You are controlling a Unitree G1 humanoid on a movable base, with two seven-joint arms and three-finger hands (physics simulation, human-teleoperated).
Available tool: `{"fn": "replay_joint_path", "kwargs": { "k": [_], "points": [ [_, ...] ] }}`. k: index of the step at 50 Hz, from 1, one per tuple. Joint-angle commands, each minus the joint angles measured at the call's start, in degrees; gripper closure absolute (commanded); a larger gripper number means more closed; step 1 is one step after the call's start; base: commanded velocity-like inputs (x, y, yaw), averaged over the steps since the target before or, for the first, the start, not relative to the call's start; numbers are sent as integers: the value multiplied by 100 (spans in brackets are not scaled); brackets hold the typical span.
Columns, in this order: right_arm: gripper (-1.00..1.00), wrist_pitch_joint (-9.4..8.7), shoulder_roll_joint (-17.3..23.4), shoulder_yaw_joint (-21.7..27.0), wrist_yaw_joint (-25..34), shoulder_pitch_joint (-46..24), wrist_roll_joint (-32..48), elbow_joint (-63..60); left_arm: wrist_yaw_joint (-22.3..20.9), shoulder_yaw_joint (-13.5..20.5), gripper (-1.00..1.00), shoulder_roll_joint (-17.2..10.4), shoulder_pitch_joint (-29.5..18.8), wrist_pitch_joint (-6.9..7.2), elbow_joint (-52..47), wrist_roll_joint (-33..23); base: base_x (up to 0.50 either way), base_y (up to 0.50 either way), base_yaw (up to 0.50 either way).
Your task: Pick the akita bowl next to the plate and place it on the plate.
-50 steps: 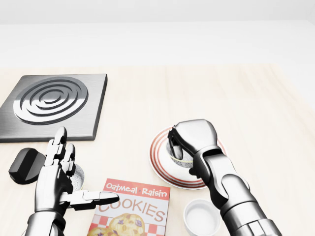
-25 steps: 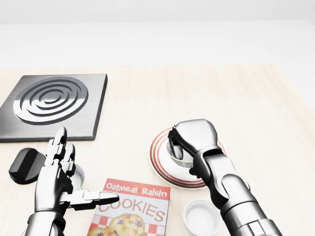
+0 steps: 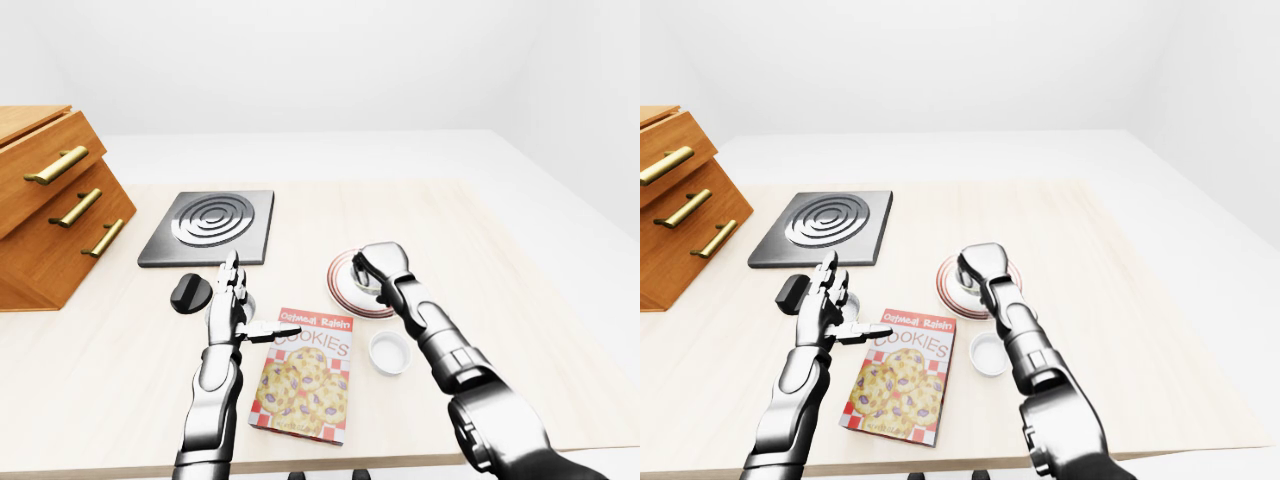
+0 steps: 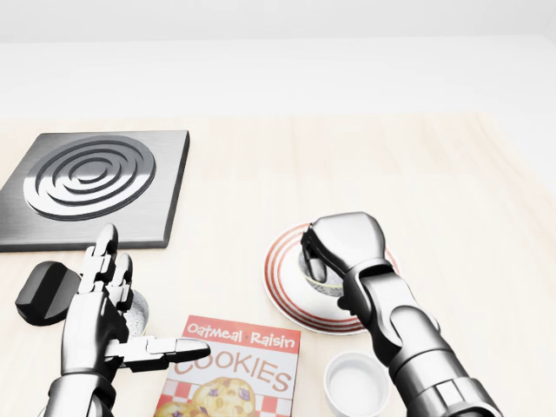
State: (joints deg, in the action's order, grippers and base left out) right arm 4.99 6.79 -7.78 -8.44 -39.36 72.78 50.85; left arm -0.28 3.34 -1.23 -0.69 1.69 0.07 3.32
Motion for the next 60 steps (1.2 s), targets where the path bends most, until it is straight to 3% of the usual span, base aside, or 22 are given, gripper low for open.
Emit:
{"fn": "replay_joint_path", "kwargs": {
  "k": [1,11,13,16,24,41,53,60],
  "points": [
    [100,1,12,15,-425,-170,150,342,1,-6,-100,4,13,8,-21,-3,0,0,0],
    [100,1,-6,-21,-610,-334,191,703,2,1,-100,1,2,3,-6,2,0,0,0],
    [100,1,-14,-32,-650,-373,208,777,21,-16,-100,9,20,109,-131,-3,0,0,0],
    [100,1,-19,-39,-692,-432,216,882,21,-17,-100,10,33,130,-164,-3,0,0,0],
    [100,1,-47,-68,-830,-543,240,1143,-4,5,-100,3,28,32,-55,8,0,0,0],
    [100,1,-70,-116,-1098,-775,277,1740,14,-10,-100,10,37,122,-153,3,0,0,0],
    [100,1,-74,-128,-1199,-828,291,1965,8,1,-100,6,14,24,-31,3,0,0,0],
    [100,1,-71,-126,-1221,-836,287,1999,15,-4,-100,6,29,70,-95,0,0,0,0]
  ]
}}
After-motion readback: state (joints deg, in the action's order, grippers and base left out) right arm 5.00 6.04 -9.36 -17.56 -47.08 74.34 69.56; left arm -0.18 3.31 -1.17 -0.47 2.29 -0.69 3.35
